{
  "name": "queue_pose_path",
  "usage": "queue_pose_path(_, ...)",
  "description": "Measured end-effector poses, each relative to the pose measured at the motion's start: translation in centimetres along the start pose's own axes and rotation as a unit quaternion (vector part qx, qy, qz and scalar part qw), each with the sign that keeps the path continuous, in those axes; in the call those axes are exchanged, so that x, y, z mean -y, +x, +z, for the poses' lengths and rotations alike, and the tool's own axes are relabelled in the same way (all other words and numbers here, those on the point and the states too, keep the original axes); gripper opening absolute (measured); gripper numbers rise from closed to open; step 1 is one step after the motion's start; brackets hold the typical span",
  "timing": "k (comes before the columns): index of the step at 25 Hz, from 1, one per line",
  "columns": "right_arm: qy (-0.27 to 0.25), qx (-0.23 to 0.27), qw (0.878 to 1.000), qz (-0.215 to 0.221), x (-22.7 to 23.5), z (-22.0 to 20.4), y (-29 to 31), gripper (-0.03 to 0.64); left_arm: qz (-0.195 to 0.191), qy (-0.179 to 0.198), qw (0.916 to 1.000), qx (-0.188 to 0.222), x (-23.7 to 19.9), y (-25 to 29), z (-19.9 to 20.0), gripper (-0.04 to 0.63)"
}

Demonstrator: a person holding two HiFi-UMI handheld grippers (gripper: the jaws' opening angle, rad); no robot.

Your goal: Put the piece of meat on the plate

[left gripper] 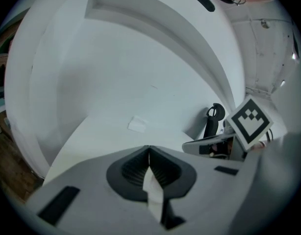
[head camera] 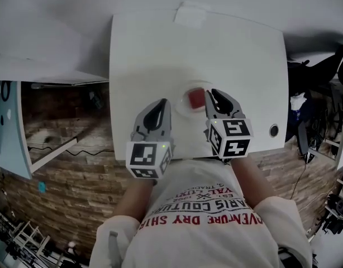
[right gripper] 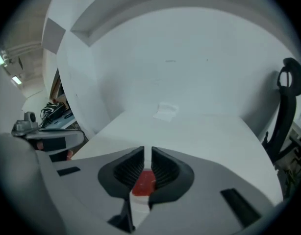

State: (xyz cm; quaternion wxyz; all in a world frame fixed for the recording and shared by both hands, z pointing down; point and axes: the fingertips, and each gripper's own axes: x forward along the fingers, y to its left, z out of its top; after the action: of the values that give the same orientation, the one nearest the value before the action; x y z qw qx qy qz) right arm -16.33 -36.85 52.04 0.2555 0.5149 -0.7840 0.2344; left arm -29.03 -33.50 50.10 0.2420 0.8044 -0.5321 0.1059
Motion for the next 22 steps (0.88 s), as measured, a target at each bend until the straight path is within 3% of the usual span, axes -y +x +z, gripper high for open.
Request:
queue_pose_path(2,0.000,0.037,0.999,0.001,0.1,1.7,-1.7,0.023,-0.004,0.013,0.9998,0.013,0.9,-0.7,1.0,0.005)
queue_pose_path(9,-0.010,0.143,0.990,0.018,-0.8,6.0,-7.6,0.012,-0.012,0.043,0.9970,0.063,3.5,-3.7,4.8,0.005)
queue_pose_path(13,-0.030,0.219,0.974,0.044,-1.9,8.9,-11.3,0.012,-0.009,0.068,0.9917,0.109,4.6,-5.9,8.2,0.005)
queue_pose_path(17,-0.062,0.283,0.956,0.044,-2.7,11.1,-14.8,0.012,-0.006,0.085,0.9843,0.155,5.6,-8.1,11.3,0.005)
queue_pose_path(22,-0.085,0.324,0.941,0.042,-3.4,12.0,-17.3,0.012,-0.001,0.110,0.9742,0.197,6.1,-10.0,14.1,0.005)
